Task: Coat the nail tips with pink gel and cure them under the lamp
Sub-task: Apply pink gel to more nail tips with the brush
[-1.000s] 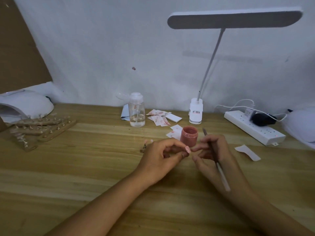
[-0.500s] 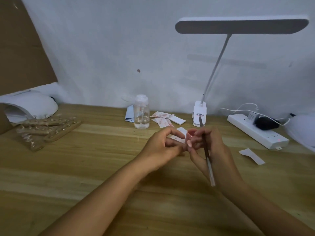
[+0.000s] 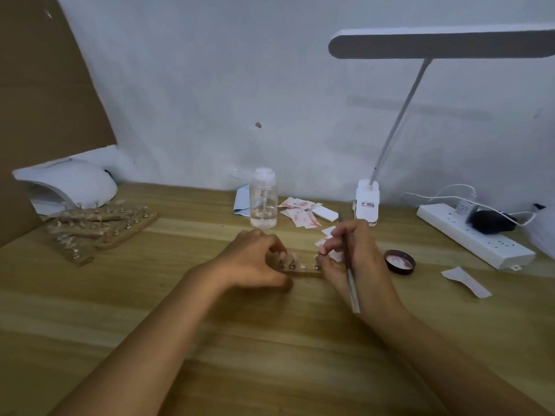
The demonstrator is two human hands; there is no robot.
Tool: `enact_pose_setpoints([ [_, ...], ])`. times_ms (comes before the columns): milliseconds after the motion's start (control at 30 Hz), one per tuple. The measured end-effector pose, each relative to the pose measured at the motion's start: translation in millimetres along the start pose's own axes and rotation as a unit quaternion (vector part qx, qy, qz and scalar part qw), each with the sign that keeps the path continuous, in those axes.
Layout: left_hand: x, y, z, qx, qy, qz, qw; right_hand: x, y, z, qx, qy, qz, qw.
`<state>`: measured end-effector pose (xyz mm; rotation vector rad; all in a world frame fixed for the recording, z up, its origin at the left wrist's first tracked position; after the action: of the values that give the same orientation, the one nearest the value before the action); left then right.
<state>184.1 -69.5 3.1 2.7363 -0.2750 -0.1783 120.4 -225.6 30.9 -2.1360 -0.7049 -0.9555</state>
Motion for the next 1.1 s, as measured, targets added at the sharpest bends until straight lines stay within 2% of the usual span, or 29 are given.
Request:
enact_pose_setpoints([
  [100, 5, 0, 10, -0.064, 0.015, 0.01, 0.998, 1, 4, 8, -0.079, -0.021, -0.021, 0.996],
  [267, 7, -4, 12, -0.157, 0.028, 0.027, 0.987, 2, 2, 23, -0.064, -0.108, -0.041, 0.991],
  [633, 7, 1, 13, -0.178, 0.046, 0.069, 0.98, -6, -5, 17, -0.095, -0.168, -0.026, 0.981],
  [667, 7, 1, 13, -0.18, 0.05, 0.072, 0.98, -8, -6, 11, -0.111, -0.155, -0.023, 0.981],
  [733, 7, 1, 14, -0.182, 0.059, 0.073, 0.979, -14, -13, -9, -0.116, -0.081, -0.012, 0.99],
  [833, 5, 1, 17, -0.183, 0.08, 0.077, 0.977, -31, -16, -28, 0.022, 0.028, 0.07, 0.997],
  [967, 1, 3, 17, -0.169, 0.127, 0.09, 0.973, -40, -18, -24, 0.132, 0.024, 0.119, 0.984],
  [1100, -2, 6, 16, -0.154, 0.146, 0.101, 0.972, -42, -20, -24, 0.09, 0.004, 0.107, 0.99],
])
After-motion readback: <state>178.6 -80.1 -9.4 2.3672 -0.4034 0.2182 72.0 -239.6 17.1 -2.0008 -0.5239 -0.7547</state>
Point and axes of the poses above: each hand's wrist, its own x-axis towards the middle knuckle, its own z-axis out of the palm, y = z × x, the point moved 8 cm from there along x, towards the middle knuckle, and after that the axes turned 14 degrees about -z, right-handed, at the moved point
